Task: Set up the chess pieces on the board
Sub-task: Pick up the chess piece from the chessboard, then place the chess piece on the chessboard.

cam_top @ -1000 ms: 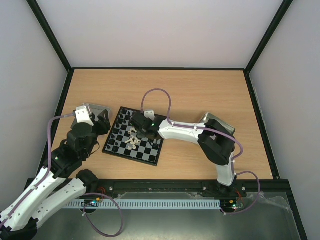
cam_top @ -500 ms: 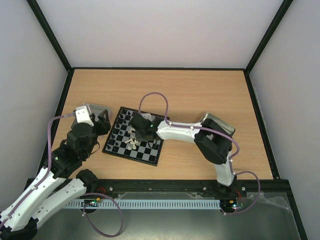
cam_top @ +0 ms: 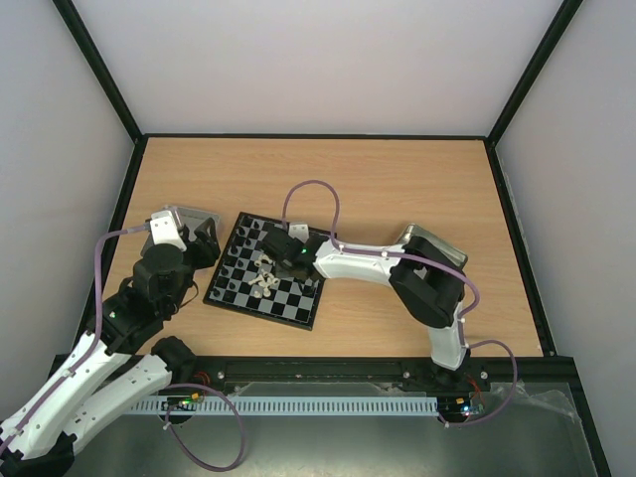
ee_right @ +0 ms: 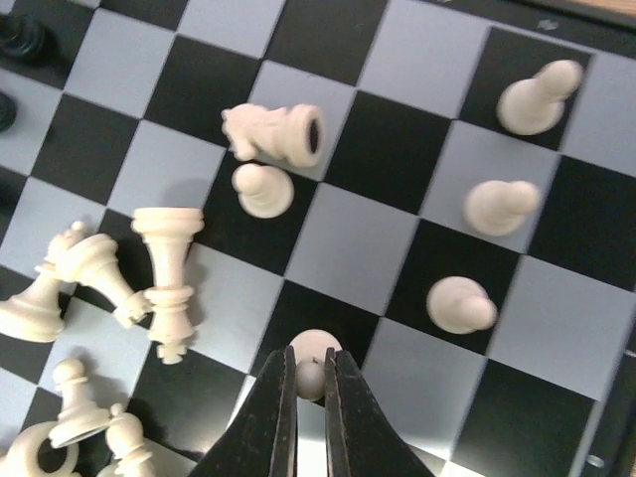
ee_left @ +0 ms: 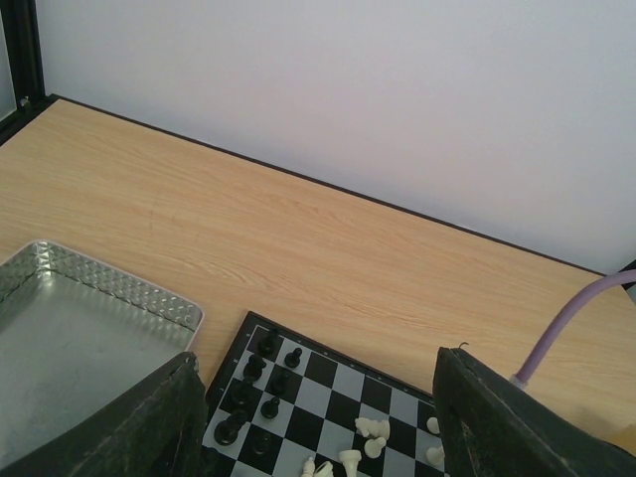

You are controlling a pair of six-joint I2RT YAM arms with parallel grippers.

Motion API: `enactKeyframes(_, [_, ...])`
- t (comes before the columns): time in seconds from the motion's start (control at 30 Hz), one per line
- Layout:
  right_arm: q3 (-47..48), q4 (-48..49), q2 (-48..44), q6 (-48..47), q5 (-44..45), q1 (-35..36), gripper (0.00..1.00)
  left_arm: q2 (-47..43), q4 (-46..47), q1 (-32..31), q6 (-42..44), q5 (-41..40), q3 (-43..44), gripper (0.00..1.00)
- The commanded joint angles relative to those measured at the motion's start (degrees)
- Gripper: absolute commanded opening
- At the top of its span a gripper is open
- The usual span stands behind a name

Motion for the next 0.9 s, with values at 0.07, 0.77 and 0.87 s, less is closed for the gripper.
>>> enactKeyframes(0.07, [-2.69, -2.98, -4.5, 3.83, 5.96, 0.18, 0.04, -0.2, 0.55, 0.32, -0.14, -0.23, -0.45, 0.64])
enactKeyframes(0.77, [-4.89, -4.19, -4.55, 6.56, 4.04, 0.12, 0.03, -0.11, 0.58, 0.32, -0.14, 0.01, -0.55, 0.65])
enactKeyframes(0.87, [-4.71, -4.48, -4.68, 6.6, 4.33, 0.16, 0.03, -0.09, 0.54, 0.32, -0.09, 0.0, -0.58, 0.65])
